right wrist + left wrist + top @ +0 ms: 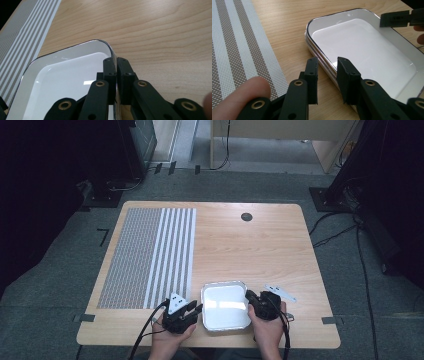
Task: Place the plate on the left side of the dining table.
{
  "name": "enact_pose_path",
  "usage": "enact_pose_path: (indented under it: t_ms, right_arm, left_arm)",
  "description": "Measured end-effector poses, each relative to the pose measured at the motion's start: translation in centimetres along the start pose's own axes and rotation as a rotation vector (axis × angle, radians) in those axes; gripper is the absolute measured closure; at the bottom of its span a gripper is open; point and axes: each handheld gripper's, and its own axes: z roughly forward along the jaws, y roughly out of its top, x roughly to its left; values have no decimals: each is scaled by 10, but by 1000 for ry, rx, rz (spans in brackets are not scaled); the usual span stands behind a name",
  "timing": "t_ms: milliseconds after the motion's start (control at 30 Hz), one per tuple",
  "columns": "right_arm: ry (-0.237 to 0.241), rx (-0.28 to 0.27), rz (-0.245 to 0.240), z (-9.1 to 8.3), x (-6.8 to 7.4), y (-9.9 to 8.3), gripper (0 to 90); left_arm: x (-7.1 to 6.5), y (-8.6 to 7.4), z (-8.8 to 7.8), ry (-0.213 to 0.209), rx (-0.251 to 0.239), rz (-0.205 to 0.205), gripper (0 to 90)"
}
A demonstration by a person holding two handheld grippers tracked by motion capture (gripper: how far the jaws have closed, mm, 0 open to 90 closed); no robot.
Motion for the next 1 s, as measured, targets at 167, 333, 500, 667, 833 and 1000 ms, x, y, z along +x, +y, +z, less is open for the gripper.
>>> enact_pose_path:
  t_ms: [167, 333, 500, 667, 833, 1000]
  right_arm:
    - [-28, -15, 39, -3, 3, -4, 876]
    - [-21, -31, 78, -6, 3, -5, 875]
    - [-17, -46, 93, -9, 4, -5, 874]
    - [15, -37, 162, -10, 0, -5, 875]
    - [32, -28, 182, -9, -3, -5, 874]
    - [37, -34, 178, -10, -3, -5, 873]
  left_arm:
    - [-1, 1, -2, -22, -11, -12, 696]
    - [2, 6, -5, -88, 14, -110, 680]
    - [4, 8, -4, -156, 33, -172, 653]
    - [1, 5, 1, -117, 60, -167, 638]
    - [-3, 3, 3, -85, 74, -147, 644]
    - [-4, 1, 5, -40, 87, -116, 758]
